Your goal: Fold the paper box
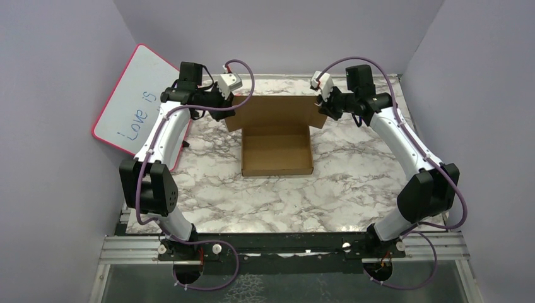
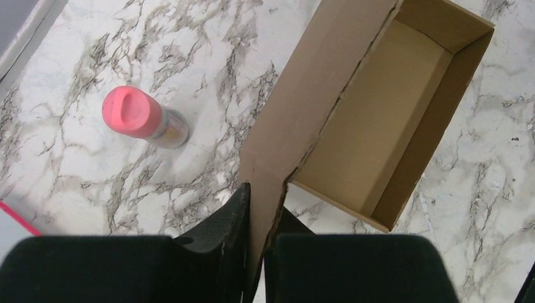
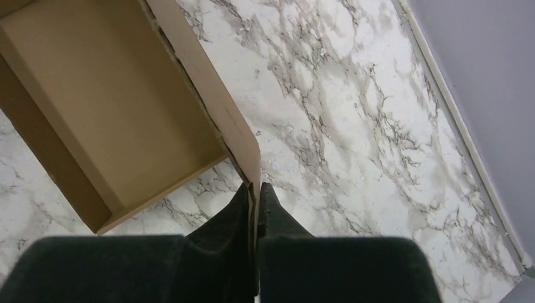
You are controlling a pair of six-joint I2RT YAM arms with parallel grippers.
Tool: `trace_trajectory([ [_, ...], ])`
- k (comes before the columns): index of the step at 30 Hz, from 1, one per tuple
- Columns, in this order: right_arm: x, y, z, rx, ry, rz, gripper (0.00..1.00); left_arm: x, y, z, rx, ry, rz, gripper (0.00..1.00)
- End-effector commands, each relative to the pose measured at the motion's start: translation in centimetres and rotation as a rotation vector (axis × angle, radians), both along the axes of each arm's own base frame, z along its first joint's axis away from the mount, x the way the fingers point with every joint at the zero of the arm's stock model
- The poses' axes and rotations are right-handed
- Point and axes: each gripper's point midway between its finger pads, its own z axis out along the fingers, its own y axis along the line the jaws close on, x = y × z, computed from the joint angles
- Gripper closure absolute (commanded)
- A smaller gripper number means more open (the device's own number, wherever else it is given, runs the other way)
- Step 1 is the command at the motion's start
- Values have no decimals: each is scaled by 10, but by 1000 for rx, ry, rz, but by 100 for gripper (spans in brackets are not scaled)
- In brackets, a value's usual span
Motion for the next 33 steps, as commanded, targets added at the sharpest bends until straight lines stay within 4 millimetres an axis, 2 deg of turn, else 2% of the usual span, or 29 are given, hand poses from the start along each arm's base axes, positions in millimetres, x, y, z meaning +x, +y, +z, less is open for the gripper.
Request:
trace_trajectory([
  [1,8,11,16,86,-6,-7,97,-2,-8,20,-74,14,-7,91],
  [3,8,12,19,116,11,-40,99,-1,-9,24,-98,36,36,96],
  [6,9,11,21,160,33,-109,99,2,-9,26,-123,69,145,97],
  [14,11,20,18,261,107,-381,99,3,-12,17,-131,164,446,97],
  [22,3,10,-7,224,196,-731,99,8,-45,36,-201,162,639,98],
  [28,-9,20,-10,278,237,-904,99,15,-60,43,-301,152,761,98],
  [33,-10,19,-10,314,216,-1040,99,17,-73,52,-402,128,807,97],
])
